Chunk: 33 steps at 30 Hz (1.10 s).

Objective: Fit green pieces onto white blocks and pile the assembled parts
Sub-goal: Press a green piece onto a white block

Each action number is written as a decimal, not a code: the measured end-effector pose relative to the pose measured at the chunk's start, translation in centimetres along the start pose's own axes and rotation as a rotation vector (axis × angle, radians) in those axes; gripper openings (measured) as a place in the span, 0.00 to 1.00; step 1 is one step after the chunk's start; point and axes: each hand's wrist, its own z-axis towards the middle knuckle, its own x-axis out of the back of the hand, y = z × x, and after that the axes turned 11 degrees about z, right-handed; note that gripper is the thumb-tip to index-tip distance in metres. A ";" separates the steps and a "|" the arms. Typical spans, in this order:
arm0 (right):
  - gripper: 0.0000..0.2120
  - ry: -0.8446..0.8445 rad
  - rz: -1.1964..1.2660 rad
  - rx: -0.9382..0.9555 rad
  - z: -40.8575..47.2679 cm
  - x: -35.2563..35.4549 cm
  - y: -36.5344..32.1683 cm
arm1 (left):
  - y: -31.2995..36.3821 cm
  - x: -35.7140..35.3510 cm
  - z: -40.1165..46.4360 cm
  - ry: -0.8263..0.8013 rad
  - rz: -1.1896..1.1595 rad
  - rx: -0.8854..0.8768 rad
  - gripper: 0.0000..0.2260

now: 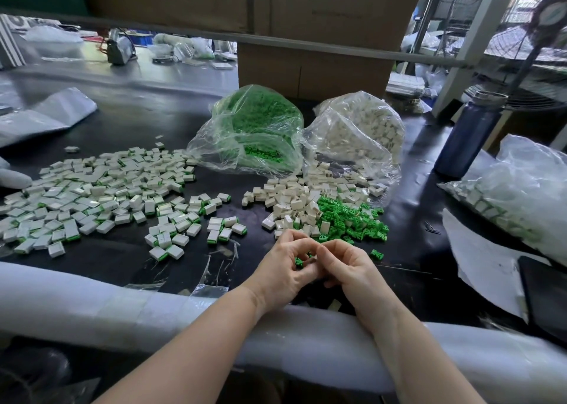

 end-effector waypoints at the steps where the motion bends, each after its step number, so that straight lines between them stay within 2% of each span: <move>1: 0.14 0.000 -0.002 0.007 -0.1 0.0 0.0 | 0.0 0.0 0.0 -0.004 -0.005 0.003 0.04; 6: 0.10 -0.017 -0.026 0.039 -0.1 0.1 0.1 | 0.1 0.0 0.0 -0.019 -0.019 0.021 0.03; 14: 0.09 0.024 -0.059 0.049 -0.1 0.0 0.3 | 0.1 0.0 0.1 -0.029 0.052 0.035 0.05; 33: 0.10 0.054 -0.085 0.040 0.0 0.2 0.4 | -0.3 -0.3 0.3 -0.086 0.073 0.003 0.03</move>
